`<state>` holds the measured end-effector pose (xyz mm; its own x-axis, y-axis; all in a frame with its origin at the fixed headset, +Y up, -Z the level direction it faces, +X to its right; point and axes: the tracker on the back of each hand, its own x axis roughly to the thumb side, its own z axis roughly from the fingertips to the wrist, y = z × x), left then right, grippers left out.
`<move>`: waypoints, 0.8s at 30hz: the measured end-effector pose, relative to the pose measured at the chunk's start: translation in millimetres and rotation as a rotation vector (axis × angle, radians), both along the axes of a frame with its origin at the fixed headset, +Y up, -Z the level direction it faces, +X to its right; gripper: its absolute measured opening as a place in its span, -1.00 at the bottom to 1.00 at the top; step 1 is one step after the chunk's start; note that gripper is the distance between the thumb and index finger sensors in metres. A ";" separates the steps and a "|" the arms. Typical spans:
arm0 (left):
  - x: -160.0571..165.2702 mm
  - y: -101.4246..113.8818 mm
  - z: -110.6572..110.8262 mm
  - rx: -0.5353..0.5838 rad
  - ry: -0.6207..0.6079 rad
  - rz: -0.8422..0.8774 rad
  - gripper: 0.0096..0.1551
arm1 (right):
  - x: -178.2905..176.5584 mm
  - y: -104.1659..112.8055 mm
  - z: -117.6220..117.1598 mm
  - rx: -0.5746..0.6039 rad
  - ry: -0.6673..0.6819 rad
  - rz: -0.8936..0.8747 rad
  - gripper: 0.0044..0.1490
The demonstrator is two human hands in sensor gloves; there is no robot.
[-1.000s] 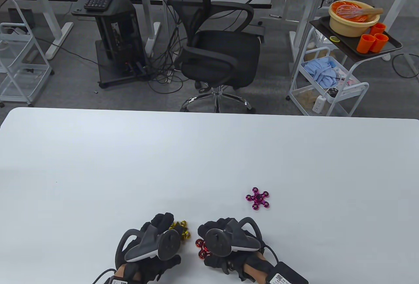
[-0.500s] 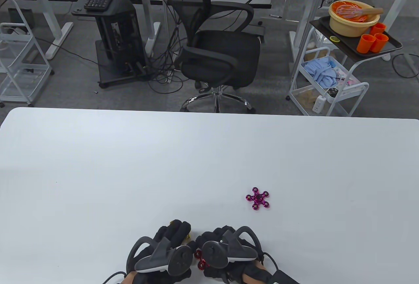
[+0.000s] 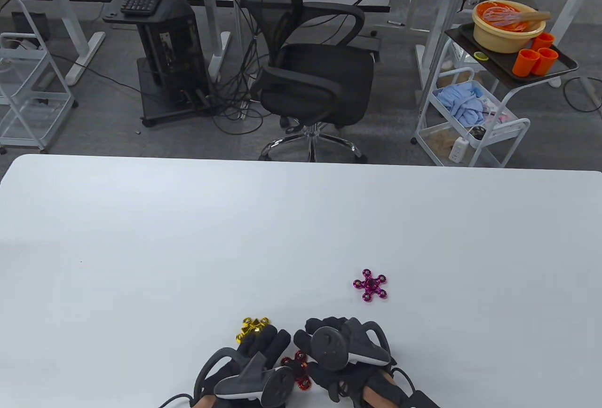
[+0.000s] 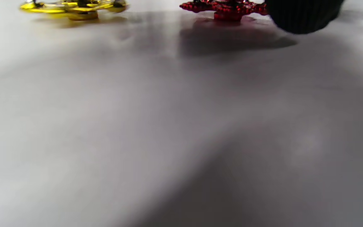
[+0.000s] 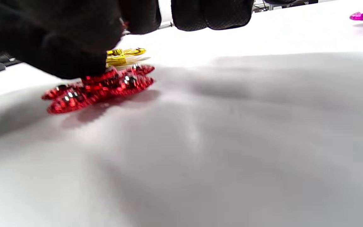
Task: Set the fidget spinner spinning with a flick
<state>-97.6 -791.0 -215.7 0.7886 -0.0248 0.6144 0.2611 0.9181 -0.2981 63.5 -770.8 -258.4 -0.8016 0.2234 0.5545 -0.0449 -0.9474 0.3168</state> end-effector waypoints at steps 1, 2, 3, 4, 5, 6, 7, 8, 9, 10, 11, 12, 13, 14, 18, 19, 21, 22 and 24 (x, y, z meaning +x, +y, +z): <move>0.6 0.9 -0.1 0.000 0.010 0.009 -0.18 | -1.3 -2.4 1.2 0.004 0.005 0.021 -0.34; 2.0 1.8 0.0 -0.001 0.019 0.015 -0.19 | -3.2 -5.9 3.3 0.014 0.005 0.065 -0.36; 3.0 2.1 0.0 -0.001 0.026 0.014 -0.19 | -4.0 -7.1 5.3 0.008 0.013 0.114 -0.35; 3.7 2.2 0.2 0.002 0.035 0.009 -0.19 | -2.6 -2.4 8.2 -0.006 0.016 0.140 -0.34; 4.0 2.7 0.4 0.006 0.037 0.004 -0.19 | 0.6 7.3 10.9 -0.036 0.006 0.147 -0.45; 4.0 2.8 0.1 0.006 0.035 -0.001 -0.19 | 7.8 19.3 17.1 -0.172 0.043 0.115 -0.61; 3.9 2.5 0.0 0.004 0.036 -0.005 -0.19 | 11.9 24.5 19.4 -0.221 0.044 0.092 -0.60; 3.7 2.2 -0.3 -0.001 0.037 -0.002 -0.18 | 19.6 33.0 25.8 -0.190 -0.005 0.008 -0.59; 3.8 2.6 -0.3 -0.002 0.036 0.002 -0.19 | 23.5 36.9 27.7 -0.140 -0.037 -0.024 -0.57; 3.8 2.7 -0.4 -0.003 0.037 0.005 -0.19 | 30.1 42.0 30.3 -0.091 -0.047 -0.002 -0.56; 4.0 2.6 -0.4 -0.003 0.037 0.004 -0.19 | 34.8 44.1 31.5 -0.078 -0.043 0.037 -0.54; 4.5 2.7 -0.1 -0.001 0.037 0.001 -0.19 | 39.8 45.4 32.5 -0.064 -0.052 0.057 -0.52; 4.8 2.9 0.1 0.001 0.036 0.000 -0.19 | 43.2 45.2 32.6 -0.054 -0.067 0.047 -0.50; 5.3 3.1 0.5 0.004 0.034 -0.002 -0.19 | 48.0 44.5 31.9 -0.046 -0.090 0.026 -0.50; 6.0 3.5 0.0 0.001 0.030 -0.007 -0.18 | 63.7 40.3 25.3 -0.027 -0.177 -0.039 -0.42; 5.8 2.7 -0.4 -0.010 0.025 -0.018 -0.17 | 68.7 38.8 21.2 -0.006 -0.215 -0.051 -0.39; 5.4 3.5 0.8 -0.018 0.003 -0.028 -0.15 | 77.0 36.2 11.1 0.018 -0.275 -0.047 -0.33; 5.0 5.0 2.0 -0.009 -0.005 -0.010 -0.14 | 81.5 35.1 4.0 0.033 -0.307 -0.040 -0.28; 5.0 9.7 5.2 -0.013 -0.011 0.026 -0.12 | 89.5 32.5 -11.1 0.053 -0.367 -0.032 -0.15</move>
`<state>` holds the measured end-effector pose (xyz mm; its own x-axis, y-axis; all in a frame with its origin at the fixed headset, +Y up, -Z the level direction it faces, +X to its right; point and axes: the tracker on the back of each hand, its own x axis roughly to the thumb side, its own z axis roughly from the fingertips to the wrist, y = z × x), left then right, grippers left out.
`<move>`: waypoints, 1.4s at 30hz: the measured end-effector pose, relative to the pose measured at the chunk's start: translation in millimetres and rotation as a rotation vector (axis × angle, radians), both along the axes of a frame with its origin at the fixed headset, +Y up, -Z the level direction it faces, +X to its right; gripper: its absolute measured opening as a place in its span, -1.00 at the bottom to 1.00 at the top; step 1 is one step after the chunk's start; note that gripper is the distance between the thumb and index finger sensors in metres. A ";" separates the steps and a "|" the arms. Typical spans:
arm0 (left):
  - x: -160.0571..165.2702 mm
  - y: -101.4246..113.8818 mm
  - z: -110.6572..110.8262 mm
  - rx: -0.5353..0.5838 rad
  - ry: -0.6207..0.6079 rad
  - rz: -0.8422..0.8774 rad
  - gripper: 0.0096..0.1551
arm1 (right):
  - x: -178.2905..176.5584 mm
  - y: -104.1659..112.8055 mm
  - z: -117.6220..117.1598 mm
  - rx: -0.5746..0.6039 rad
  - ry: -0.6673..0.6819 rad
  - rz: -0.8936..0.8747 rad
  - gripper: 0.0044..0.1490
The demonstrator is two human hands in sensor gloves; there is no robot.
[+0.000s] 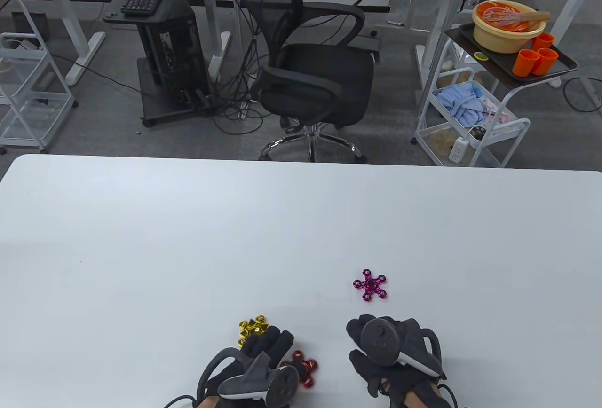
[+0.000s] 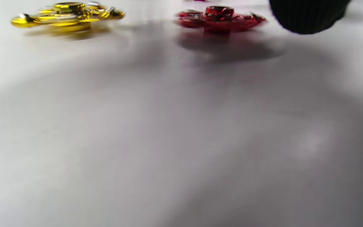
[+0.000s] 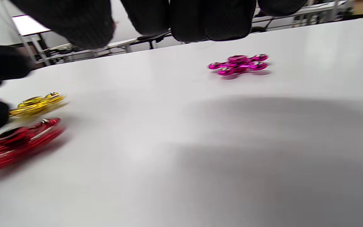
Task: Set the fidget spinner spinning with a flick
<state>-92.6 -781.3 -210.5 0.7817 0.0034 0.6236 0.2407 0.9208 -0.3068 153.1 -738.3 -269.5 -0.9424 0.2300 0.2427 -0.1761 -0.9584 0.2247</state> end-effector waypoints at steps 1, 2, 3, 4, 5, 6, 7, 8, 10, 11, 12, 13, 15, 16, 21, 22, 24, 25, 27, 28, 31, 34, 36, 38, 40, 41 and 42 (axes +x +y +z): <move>0.0 2.3 1.2 0.007 -0.002 0.010 -0.11 | 2.3 -1.0 -5.4 0.006 -0.017 -0.001 -0.11; -0.2 5.1 2.7 0.017 -0.003 0.019 -0.11 | 6.1 -2.9 -15.8 0.012 -0.048 0.002 -0.07; -0.6 7.5 4.0 0.027 -0.005 0.023 -0.11 | 9.3 -4.8 -26.3 0.012 -0.072 0.010 -0.02; -1.2 8.7 4.7 0.033 -0.007 0.028 -0.11 | 11.8 -7.0 -36.3 0.010 -0.091 0.020 0.00; -1.6 9.1 5.0 0.035 -0.007 0.032 -0.11 | 13.0 -8.7 -42.1 0.007 -0.102 0.026 0.03; -2.0 9.1 5.0 0.037 -0.007 0.031 -0.11 | 14.0 -11.3 -49.3 -0.002 -0.115 0.031 0.05; -2.6 9.1 4.8 0.038 -0.007 0.028 -0.11 | 14.7 -15.0 -57.2 -0.015 -0.125 0.043 0.08; -3.4 8.7 4.3 0.039 -0.003 0.026 -0.11 | 14.9 -18.8 -64.1 -0.027 -0.138 0.060 0.10; -4.4 8.6 3.6 0.038 0.001 0.027 -0.11 | 14.2 -26.0 -74.8 -0.049 -0.149 0.090 0.13; -4.8 8.8 3.4 0.039 0.002 0.029 -0.11 | 13.6 -29.8 -80.0 -0.062 -0.152 0.107 0.15; -4.9 9.0 3.4 0.040 0.002 0.029 -0.11 | 13.2 -31.9 -83.0 -0.070 -0.154 0.116 0.16; -5.2 8.9 3.4 0.042 0.002 0.031 -0.11 | 12.6 -35.4 -88.2 -0.082 -0.161 0.126 0.17; -5.6 8.8 3.2 0.045 0.003 0.033 -0.11 | 11.3 -40.5 -97.0 -0.104 -0.178 0.138 0.19; -5.9 8.8 3.1 0.046 0.003 0.035 -0.11 | 10.5 -43.0 -102.2 -0.127 -0.181 0.153 0.20; -8.7 9.6 2.6 0.052 0.009 0.030 -0.11 | 10.3 -45.6 -113.6 -0.147 -0.198 0.181 0.20; -9.3 9.5 2.2 0.051 0.011 0.030 -0.11 | 10.2 -45.4 -114.8 -0.148 -0.202 0.172 0.19; -10.2 9.3 1.7 0.050 0.012 0.031 -0.12 | 9.1 -45.1 -117.0 -0.158 -0.200 0.176 0.16; -10.5 9.4 1.7 0.050 0.012 0.030 -0.11 | 8.3 -44.7 -117.6 -0.160 -0.196 0.184 0.15; -10.7 9.9 1.9 0.049 0.011 0.027 -0.12 | 5.6 -44.0 -117.9 -0.156 -0.182 0.205 0.11; -10.8 9.9 1.9 0.049 0.010 0.026 -0.12 | 5.0 -43.8 -117.9 -0.149 -0.179 0.212 0.10; -11.3 10.6 1.7 0.052 0.012 0.023 -0.12 | 2.5 -43.4 -118.0 -0.122 -0.139 0.243 0.08; -11.7 10.9 1.7 0.053 0.013 0.021 -0.12 | 4.8 -43.1 -121.8 -0.111 -0.130 0.225 0.10; -11.7 11.2 2.0 0.054 0.012 0.020 -0.12 | 8.3 -41.9 -125.2 -0.100 -0.141 0.184 0.12; -11.9 11.5 2.0 0.056 0.013 0.018 -0.12 | 10.0 -39.4 -125.2 -0.063 -0.140 0.166 0.15; -13.0 12.1 1.4 0.059 0.017 0.021 -0.12 | 9.5 -35.5 -118.8 -0.030 -0.109 0.132 0.16; -13.4 12.4 1.1 0.060 0.019 0.023 -0.12 | 8.7 -33.8 -114.7 -0.010 -0.100 0.099 0.16; -14.2 12.5 0.5 0.060 0.022 0.025 -0.12 | 6.7 -30.9 -107.5 0.005 -0.081 0.052 0.17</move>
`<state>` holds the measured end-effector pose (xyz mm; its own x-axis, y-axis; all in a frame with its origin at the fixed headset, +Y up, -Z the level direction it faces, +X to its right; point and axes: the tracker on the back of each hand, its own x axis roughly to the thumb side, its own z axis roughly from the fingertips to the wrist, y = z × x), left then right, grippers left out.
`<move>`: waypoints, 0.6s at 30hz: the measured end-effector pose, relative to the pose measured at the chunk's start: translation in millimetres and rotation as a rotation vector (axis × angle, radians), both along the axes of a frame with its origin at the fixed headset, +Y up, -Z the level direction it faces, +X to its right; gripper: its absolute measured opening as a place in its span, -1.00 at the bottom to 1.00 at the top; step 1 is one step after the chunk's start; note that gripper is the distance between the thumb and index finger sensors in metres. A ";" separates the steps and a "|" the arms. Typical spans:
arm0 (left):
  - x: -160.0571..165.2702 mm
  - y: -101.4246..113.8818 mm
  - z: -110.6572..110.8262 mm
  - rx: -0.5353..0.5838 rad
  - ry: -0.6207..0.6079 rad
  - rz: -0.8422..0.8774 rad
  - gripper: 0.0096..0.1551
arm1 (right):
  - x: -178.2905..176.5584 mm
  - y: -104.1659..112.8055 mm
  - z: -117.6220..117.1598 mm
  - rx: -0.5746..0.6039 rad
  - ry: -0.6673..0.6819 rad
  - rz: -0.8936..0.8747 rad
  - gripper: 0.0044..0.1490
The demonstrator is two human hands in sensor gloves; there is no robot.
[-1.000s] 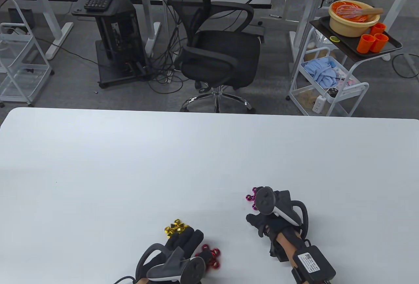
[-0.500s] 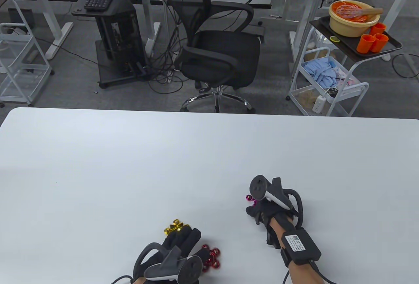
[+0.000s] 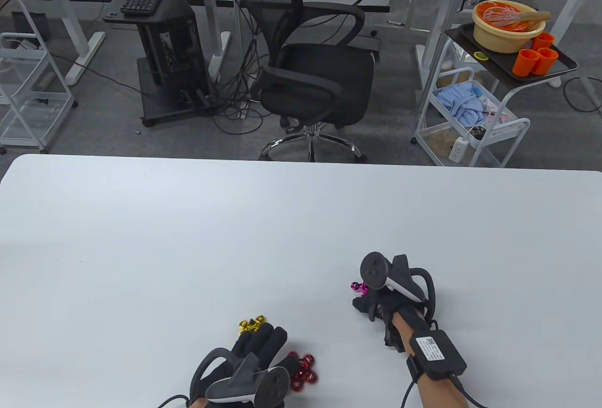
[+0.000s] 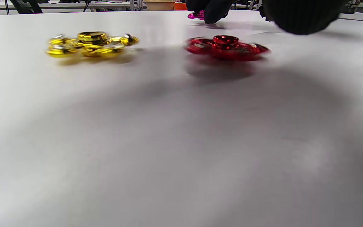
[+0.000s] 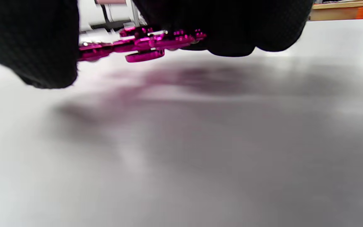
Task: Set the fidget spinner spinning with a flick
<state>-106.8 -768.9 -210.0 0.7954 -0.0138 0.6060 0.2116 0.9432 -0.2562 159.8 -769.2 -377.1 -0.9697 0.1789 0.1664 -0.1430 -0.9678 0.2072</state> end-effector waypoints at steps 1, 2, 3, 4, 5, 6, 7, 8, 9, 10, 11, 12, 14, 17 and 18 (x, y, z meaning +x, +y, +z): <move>-0.4 -0.2 -0.5 -0.001 0.002 0.001 -0.12 | -1.6 2.1 5.5 0.004 0.017 -0.025 0.17; -1.0 -1.0 -1.4 -0.003 0.006 -0.001 -0.12 | -4.8 5.1 15.1 0.019 0.049 -0.053 0.17; -1.2 -1.8 -2.1 -0.006 0.007 -0.004 -0.12 | -8.2 7.3 24.1 0.035 0.082 -0.061 0.17; -1.3 -2.2 -2.3 -0.007 0.007 -0.005 -0.12 | -10.7 8.6 30.1 0.042 0.104 -0.057 0.17; -1.2 -2.5 -2.6 -0.007 0.008 -0.006 -0.11 | -14.3 10.0 39.0 0.051 0.140 -0.048 0.17; -1.1 -2.6 -2.9 -0.009 0.009 -0.005 -0.11 | -17.8 10.6 46.6 0.057 0.167 -0.044 0.18; -1.0 -2.4 -2.9 -0.010 0.010 -0.004 -0.11 | -20.0 10.6 51.5 0.060 0.181 -0.043 0.18; -0.9 -2.0 -3.1 -0.010 0.013 -0.003 -0.11 | -23.0 10.1 57.7 0.063 0.202 -0.048 0.17; -0.9 -1.7 -3.4 -0.009 0.015 0.000 -0.11 | -25.9 9.1 63.0 0.062 0.223 -0.059 0.17; -1.2 -1.3 -3.6 -0.009 0.017 0.001 -0.11 | -27.8 8.5 66.1 0.063 0.234 -0.063 0.17; -1.6 -0.4 -4.0 -0.007 0.021 0.004 -0.11 | -30.9 7.0 70.6 0.063 0.249 -0.065 0.17; -2.1 0.2 -4.3 -0.007 0.024 0.007 -0.11 | -34.1 5.5 74.2 0.062 0.265 -0.060 0.17; -3.1 1.2 -4.7 -0.004 0.029 0.011 -0.11 | -39.9 2.7 80.4 0.065 0.291 -0.030 0.17; -3.2 1.5 -4.3 -0.002 0.026 0.009 -0.11 | -46.3 -0.7 86.8 0.063 0.313 0.013 0.17; -2.9 1.3 -4.2 -0.003 0.024 0.009 -0.11 | -48.2 -1.7 89.0 0.058 0.322 0.014 0.17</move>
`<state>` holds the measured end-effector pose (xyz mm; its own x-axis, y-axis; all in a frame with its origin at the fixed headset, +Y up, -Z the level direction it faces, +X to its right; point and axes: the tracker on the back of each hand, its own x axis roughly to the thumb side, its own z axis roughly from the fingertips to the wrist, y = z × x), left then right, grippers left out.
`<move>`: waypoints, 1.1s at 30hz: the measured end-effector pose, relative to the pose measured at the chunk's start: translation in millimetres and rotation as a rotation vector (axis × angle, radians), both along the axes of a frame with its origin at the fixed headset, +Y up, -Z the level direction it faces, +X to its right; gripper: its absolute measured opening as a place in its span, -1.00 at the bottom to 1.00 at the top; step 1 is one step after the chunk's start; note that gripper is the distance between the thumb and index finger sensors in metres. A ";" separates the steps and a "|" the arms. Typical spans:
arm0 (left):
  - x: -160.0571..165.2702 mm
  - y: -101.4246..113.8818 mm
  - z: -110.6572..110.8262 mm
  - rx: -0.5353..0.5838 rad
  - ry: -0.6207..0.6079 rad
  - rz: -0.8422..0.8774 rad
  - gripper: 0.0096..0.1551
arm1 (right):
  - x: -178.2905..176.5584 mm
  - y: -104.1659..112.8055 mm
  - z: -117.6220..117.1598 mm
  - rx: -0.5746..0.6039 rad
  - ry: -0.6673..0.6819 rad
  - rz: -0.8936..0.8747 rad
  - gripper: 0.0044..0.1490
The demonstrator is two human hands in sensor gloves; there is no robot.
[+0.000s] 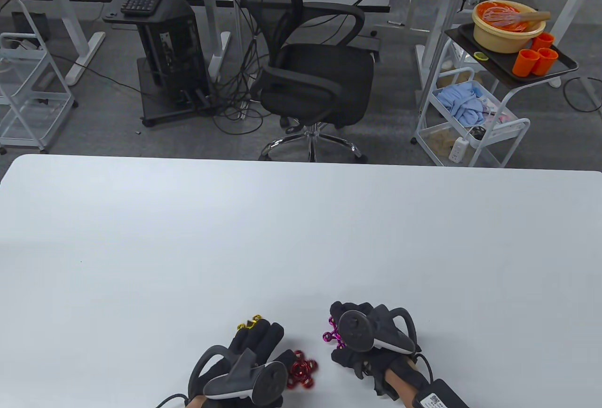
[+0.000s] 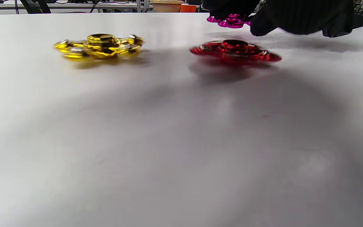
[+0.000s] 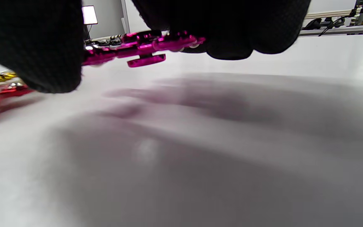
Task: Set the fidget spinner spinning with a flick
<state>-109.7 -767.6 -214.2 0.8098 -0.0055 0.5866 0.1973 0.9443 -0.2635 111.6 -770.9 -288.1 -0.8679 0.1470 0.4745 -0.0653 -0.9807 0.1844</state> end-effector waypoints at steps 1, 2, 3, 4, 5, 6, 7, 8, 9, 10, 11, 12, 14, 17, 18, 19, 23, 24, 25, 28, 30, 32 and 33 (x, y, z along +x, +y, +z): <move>0.3 -0.1 0.0 -0.002 -0.002 -0.001 -0.11 | -1.8 -0.9 2.1 -0.002 0.007 0.002 0.17; 0.4 -0.4 -0.1 -0.003 -0.002 -0.002 -0.11 | -2.8 -1.4 3.3 -0.001 0.011 0.003 0.17; 0.6 -0.5 -0.1 -0.005 -0.003 -0.003 -0.11 | -4.2 -2.1 4.7 -0.004 0.018 0.006 0.17; 0.6 -0.9 -0.3 -0.006 -0.003 -0.005 -0.11 | -4.9 -2.8 5.5 -0.006 0.022 0.007 0.17; 0.8 -0.9 -0.3 -0.007 -0.003 -0.007 -0.11 | -5.9 -4.2 6.0 -0.014 0.027 0.014 0.17; 0.8 -1.2 -0.4 -0.007 -0.003 -0.007 -0.11 | -6.3 -5.2 6.3 -0.019 0.031 0.022 0.17; 1.0 -0.7 -0.2 -0.007 -0.002 -0.009 -0.11 | -6.7 -6.7 6.7 -0.021 0.035 0.031 0.17; 1.1 -0.6 -0.2 -0.007 -0.001 -0.010 -0.11 | -6.8 -8.5 7.0 -0.023 0.038 0.037 0.17; 1.1 -0.5 -0.2 -0.006 0.001 -0.010 -0.11 | -6.9 -10.0 7.2 -0.033 0.040 0.044 0.17; 1.0 -0.2 -0.3 -0.004 0.002 -0.010 -0.11 | -6.6 -10.2 7.6 -0.036 0.039 0.046 0.16; 0.9 -0.1 -0.7 -0.005 0.005 -0.009 -0.11 | -6.4 -9.7 7.8 -0.031 0.041 0.032 0.16; 0.6 0.4 -1.3 -0.005 0.009 -0.006 -0.11 | -6.4 -9.9 7.8 -0.037 0.044 0.035 0.17; 0.3 1.2 -2.7 -0.005 0.015 -0.004 -0.11 | -7.0 -11.5 7.3 -0.049 0.045 0.043 0.16; 0.3 2.6 -6.9 -0.008 0.026 -0.003 -0.11 | -7.2 -11.4 7.1 -0.062 0.049 0.046 0.16; 0.4 3.3 -8.3 -0.008 0.029 -0.004 -0.11 | -7.0 -11.8 7.1 -0.073 0.047 0.049 0.16; 0.8 4.5 -10.4 -0.007 0.034 -0.005 -0.11 | -6.9 -12.4 7.2 -0.087 0.042 0.053 0.15; 5.1 11.0 -18.8 -0.002 0.059 -0.018 -0.11 | -5.6 -13.8 6.8 -0.102 0.042 0.060 0.14; 7.5 14.0 -21.7 0.006 0.066 -0.014 -0.11 | -5.1 -13.8 6.7 -0.104 0.040 0.057 0.16; 10.6 17.2 -24.6 0.006 0.073 -0.008 -0.11 | -4.0 -13.1 6.6 -0.110 0.042 0.056 0.19; 23.3 24.9 -29.7 -0.010 0.077 0.010 -0.11 | 5.1 -0.2 7.6 -0.111 0.019 0.007 0.21; 33.2 27.6 -32.0 -0.006 0.072 0.002 -0.10 | 13.3 9.6 8.6 -0.088 -0.017 -0.012 0.16; 46.8 27.7 -34.6 -0.008 0.060 -0.021 -0.10 | 23.9 17.2 11.6 -0.060 -0.089 -0.005 0.01; 56.5 26.1 -36.2 -0.014 0.052 -0.038 -0.10 | 29.0 17.5 14.5 -0.063 -0.155 0.038 -0.08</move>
<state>-53.2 -741.5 -250.4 0.8384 -0.0288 0.5444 0.2187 0.9325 -0.2875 140.5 -753.4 -273.6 -0.9355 0.1377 0.3254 -0.0606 -0.9698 0.2362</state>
